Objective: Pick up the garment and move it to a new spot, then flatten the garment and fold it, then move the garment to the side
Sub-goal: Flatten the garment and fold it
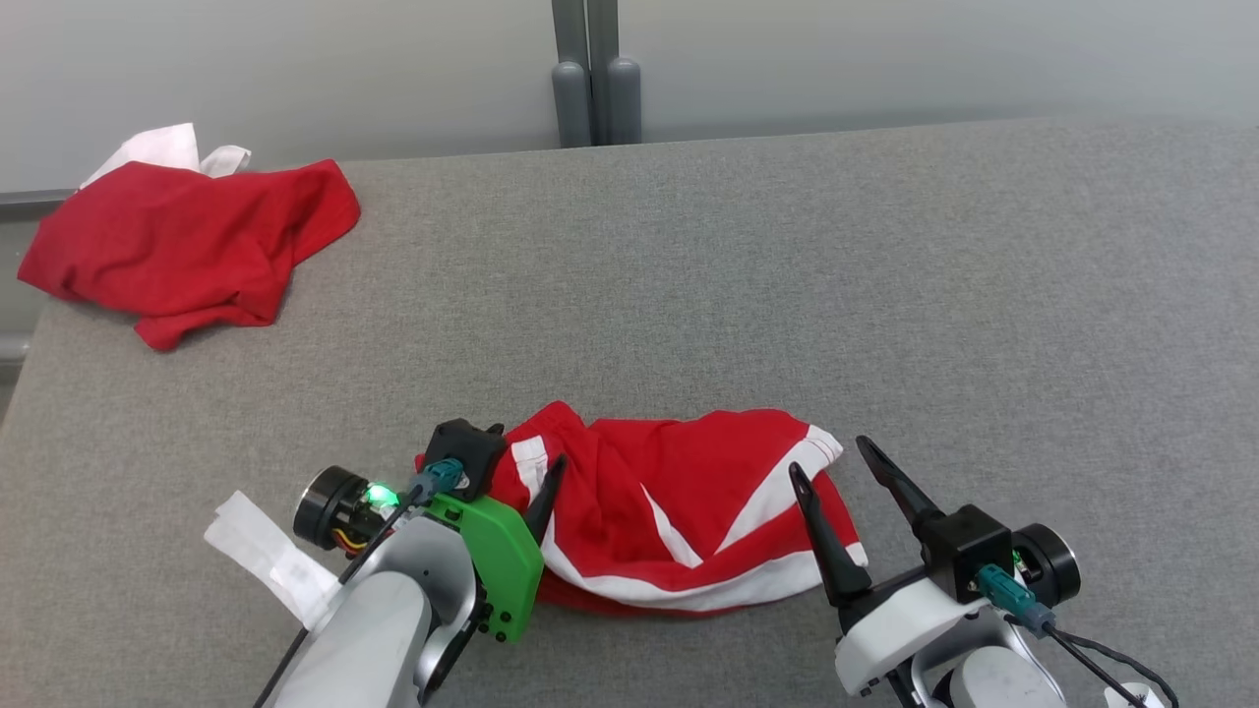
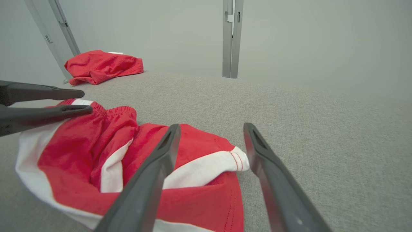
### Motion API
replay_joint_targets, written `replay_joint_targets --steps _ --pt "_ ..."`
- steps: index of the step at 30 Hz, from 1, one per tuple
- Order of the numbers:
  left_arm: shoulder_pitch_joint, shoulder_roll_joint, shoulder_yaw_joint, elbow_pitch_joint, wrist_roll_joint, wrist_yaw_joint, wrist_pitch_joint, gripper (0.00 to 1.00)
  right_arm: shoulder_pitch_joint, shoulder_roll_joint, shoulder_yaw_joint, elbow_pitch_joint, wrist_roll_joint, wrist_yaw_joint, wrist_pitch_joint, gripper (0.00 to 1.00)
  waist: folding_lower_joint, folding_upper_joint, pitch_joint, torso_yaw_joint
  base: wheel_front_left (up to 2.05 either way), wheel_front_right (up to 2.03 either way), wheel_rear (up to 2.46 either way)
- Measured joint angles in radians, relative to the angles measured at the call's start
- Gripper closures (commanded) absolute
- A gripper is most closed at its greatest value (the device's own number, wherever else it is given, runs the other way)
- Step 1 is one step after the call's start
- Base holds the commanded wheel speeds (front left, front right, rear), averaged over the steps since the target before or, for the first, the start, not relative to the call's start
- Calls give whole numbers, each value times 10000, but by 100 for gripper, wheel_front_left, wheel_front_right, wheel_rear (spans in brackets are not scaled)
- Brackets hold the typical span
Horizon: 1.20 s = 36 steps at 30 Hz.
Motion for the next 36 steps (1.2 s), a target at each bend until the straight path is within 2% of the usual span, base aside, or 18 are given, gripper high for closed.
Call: replay_joint_targets --steps 9,10,12,13,16,19,20,31,36 --pt "-177 663 -851 4 -531 -13 1323 0 173 10 -48 -4 -17 0 0 0 0 0 -179 41 0 0 0" --pt "-174 744 -961 -42 -667 -15 1432 4 187 10 -46 -4 -17 0 0 0 0 0 -191 52 0 0 0" --pt "-152 953 -1177 -180 -826 -17 1676 29 209 12 -44 -6 -17 0 0 0 0 0 -216 83 0 0 0" --pt "-124 1051 -1292 -245 -924 -17 1785 48 217 13 -44 -4 -17 0 0 0 0 0 -223 96 0 0 0" --pt "-35 1231 -1413 -443 -1143 -19 1912 66 223 15 -48 -10 -17 0 0 0 0 0 -227 128 0 0 0" --pt "87 1350 -1434 -579 -1267 -21 1933 95 224 15 -71 -13 -21 0 0 0 0 0 -215 140 0 0 0" --pt "138 1383 -1442 -608 -1302 -23 1933 100 225 17 -79 -13 -27 0 0 0 0 0 -212 142 0 0 0" --pt "974 1747 -965 -940 -1802 403 1544 100 244 19 -347 -71 -104 0 0 0 0 0 -137 220 0 0 0" --pt "1515 1802 -439 -980 -2151 880 989 100 262 19 -566 -92 -150 0 0 0 0 0 -103 293 0 0 0"
